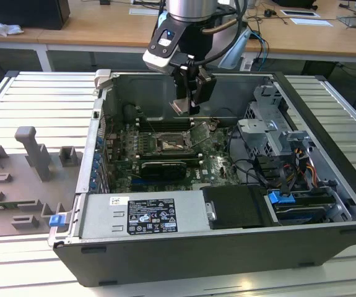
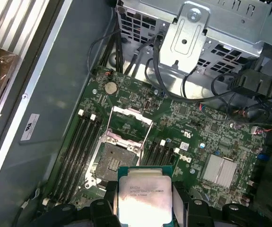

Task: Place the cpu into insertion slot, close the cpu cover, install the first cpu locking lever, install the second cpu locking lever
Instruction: 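Place the cpu into insertion slot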

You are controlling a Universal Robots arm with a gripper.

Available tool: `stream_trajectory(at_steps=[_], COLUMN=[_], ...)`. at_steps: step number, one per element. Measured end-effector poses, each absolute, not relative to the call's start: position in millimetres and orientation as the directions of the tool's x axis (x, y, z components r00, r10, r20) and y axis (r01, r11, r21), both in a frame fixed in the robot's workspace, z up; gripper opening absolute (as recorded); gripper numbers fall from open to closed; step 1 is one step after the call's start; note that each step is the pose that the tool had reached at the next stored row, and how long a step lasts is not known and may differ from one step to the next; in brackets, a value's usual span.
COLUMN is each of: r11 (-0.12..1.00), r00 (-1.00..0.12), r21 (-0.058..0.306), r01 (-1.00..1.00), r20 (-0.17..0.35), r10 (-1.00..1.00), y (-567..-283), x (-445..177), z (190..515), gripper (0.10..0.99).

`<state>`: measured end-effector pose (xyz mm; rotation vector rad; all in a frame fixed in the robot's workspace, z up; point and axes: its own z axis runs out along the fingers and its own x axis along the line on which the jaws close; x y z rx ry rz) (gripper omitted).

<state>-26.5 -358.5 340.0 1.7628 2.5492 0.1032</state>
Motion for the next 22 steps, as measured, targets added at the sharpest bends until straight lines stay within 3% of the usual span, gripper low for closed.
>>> stream_trajectory(at_steps=[22], r11=[0.320], r00=[-0.320], r21=[0.076], r01=[0.944], r20=[-0.001], r10=[0.947], y=[-358.5], x=[-26.5], z=[324.2], gripper=[0.545])
